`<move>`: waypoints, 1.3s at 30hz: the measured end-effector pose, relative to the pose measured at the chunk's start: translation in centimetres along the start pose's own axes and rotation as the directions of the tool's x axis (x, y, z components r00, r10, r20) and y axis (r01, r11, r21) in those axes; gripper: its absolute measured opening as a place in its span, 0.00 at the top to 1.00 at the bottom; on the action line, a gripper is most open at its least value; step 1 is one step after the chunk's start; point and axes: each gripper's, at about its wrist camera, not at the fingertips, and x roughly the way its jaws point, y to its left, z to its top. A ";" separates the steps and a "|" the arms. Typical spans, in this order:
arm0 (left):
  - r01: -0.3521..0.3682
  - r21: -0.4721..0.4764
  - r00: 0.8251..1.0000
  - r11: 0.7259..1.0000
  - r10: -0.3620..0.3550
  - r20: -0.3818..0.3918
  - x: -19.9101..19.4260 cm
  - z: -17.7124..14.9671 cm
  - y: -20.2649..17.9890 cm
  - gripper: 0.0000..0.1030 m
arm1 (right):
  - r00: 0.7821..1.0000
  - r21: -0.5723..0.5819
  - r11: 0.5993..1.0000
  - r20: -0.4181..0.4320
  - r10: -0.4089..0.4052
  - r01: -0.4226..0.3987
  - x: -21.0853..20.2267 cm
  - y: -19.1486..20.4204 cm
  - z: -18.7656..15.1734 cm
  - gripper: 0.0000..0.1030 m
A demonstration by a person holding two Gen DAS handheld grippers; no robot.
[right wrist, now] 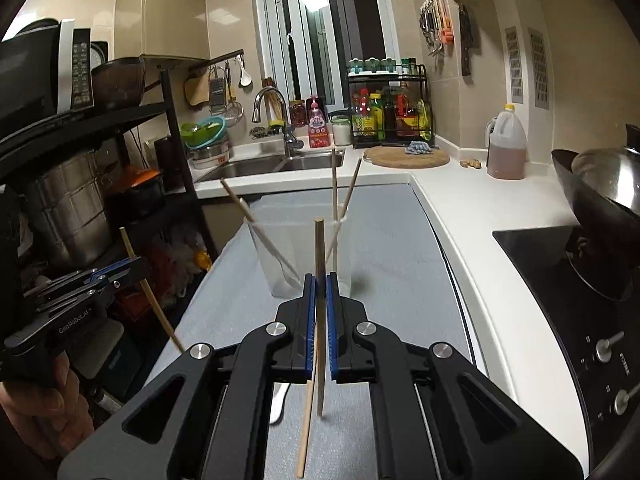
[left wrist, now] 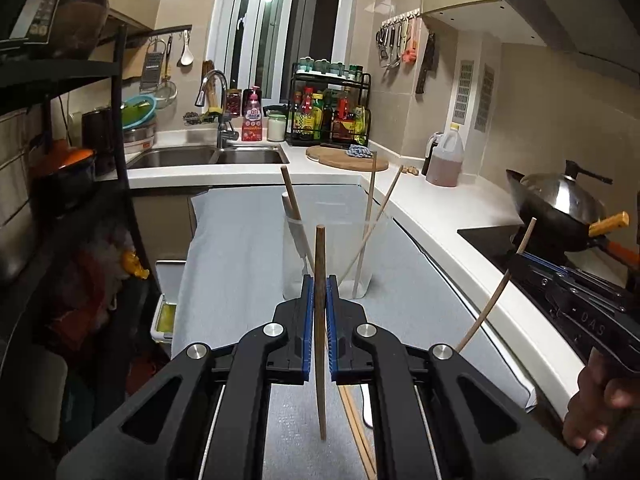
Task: Organize utensils
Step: 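Lift both held chopsticks and carry them above the clear container, then open both grippers to drop the chopsticks into the container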
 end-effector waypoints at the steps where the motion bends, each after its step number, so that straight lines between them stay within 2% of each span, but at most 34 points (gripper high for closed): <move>1: 0.007 -0.002 1.000 1.000 -0.007 -0.006 0.3 0.7 0.2 0.94 | 1.000 0.001 1.000 0.005 0.004 -0.004 0.1 -0.2 0.5 0.95; 5: 0.043 -0.029 0.999 0.999 -0.043 0.000 0.9 3.5 0.9 0.94 | 0.999 0.001 1.000 0.031 0.018 -0.018 0.8 -0.1 3.3 0.95; 9: 0.090 -0.045 0.995 0.995 -0.087 0.058 1.6 8.0 1.1 0.94 | 0.996 -0.020 0.999 0.081 0.028 -0.027 1.5 0.4 6.9 0.95; 16: 0.108 -0.048 0.979 0.993 -0.098 0.178 3.6 14.9 0.9 0.94 | 0.980 -0.058 0.998 0.197 0.020 -0.009 3.8 1.6 13.9 0.95; 19: 0.093 -0.036 0.971 0.995 -0.083 0.226 4.5 16.6 1.1 0.94 | 0.969 -0.068 0.998 0.244 0.024 -0.008 5.3 2.1 15.8 0.95; 23: 0.101 -0.041 0.969 0.994 -0.089 0.229 7.5 16.2 2.1 0.94 | 0.974 -0.081 0.997 0.228 0.008 0.010 8.6 2.3 16.0 0.95; 28: 0.096 -0.026 0.990 0.995 -0.092 0.107 12.4 14.0 2.6 0.94 | 0.990 -0.092 0.996 0.143 0.005 0.008 13.4 2.2 13.9 0.95; 31: 0.107 -0.023 0.993 0.994 -0.106 0.051 13.9 12.6 2.7 0.94 | 0.997 -0.087 0.996 0.076 0.007 0.000 15.3 2.0 12.7 0.94; 33: 0.113 -0.026 0.993 0.993 -0.112 0.024 14.1 12.2 3.0 0.92 | 0.999 -0.086 0.996 0.048 -0.011 0.015 15.9 2.0 12.2 0.89; 34: 0.108 -0.028 0.994 0.994 -0.107 0.029 13.8 12.2 3.2 0.83 | 0.999 -0.086 0.996 0.038 -0.015 0.018 15.9 1.9 11.9 0.86; 35: 0.107 -0.031 0.993 0.994 -0.106 0.043 13.2 12.3 3.5 0.78 | 0.999 -0.085 0.996 0.037 -0.014 0.017 15.6 1.9 11.8 0.86; 39: 0.108 -0.035 0.989 0.994 -0.103 0.110 10.1 12.7 4.1 0.76 | 0.998 -0.099 0.995 0.064 -0.026 0.032 13.2 1.8 11.5 0.84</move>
